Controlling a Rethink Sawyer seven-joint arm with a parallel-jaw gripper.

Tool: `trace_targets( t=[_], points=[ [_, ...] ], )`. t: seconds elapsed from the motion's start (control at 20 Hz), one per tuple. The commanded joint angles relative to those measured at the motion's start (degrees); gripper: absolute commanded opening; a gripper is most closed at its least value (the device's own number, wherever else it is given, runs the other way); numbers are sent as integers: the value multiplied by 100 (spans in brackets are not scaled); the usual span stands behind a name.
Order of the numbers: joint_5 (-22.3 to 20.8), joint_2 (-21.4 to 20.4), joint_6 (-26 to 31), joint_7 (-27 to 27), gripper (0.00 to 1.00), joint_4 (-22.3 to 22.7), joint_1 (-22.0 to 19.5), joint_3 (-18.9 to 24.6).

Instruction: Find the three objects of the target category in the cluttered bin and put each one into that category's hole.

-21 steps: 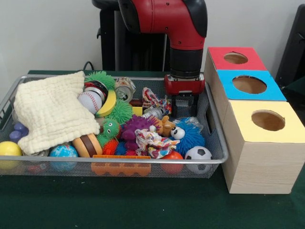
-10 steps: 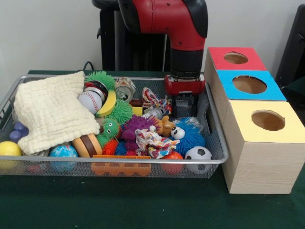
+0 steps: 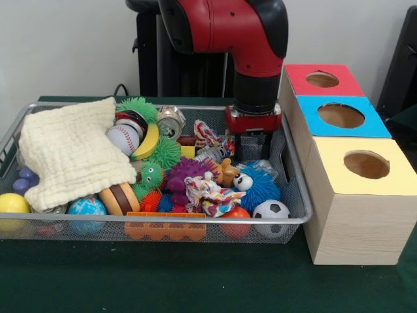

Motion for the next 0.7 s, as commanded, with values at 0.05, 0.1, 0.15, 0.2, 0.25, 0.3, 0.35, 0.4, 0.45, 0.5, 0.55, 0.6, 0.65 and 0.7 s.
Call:
trace_targets(
  t=[0.05,0.1,0.15,0.2,0.25,0.3,0.35,0.4,0.45,0.5,0.55,0.6,0.65,0.7],
  points=[
    [-99,151,363,-60,100,-1618,-158,723],
    [-114,115,477,-71,100,-1634,-175,757],
    [-138,97,531,-70,100,-1643,-190,785],
    [-186,61,598,-116,100,-1670,-202,811],
    [-206,37,659,-123,100,-1682,-209,828],
    [-206,7,780,-145,100,-1697,-228,866],
    [-228,-18,810,-143,100,-1697,-238,887],
    [-212,-69,916,-137,100,-1690,-252,916],
    [-227,-105,956,-131,100,-1684,-254,926],
    [-233,-157,1013,-142,100,-1666,-270,950],
    [-238,-209,1070,-153,100,-1648,-286,975],
    [-234,-250,1091,-147,100,-1604,-315,1003],
    [-231,-271,1104,-126,100,-1584,-319,1004],
    [-246,-298,1087,-109,100,-1555,-327,1013]
  ],
)
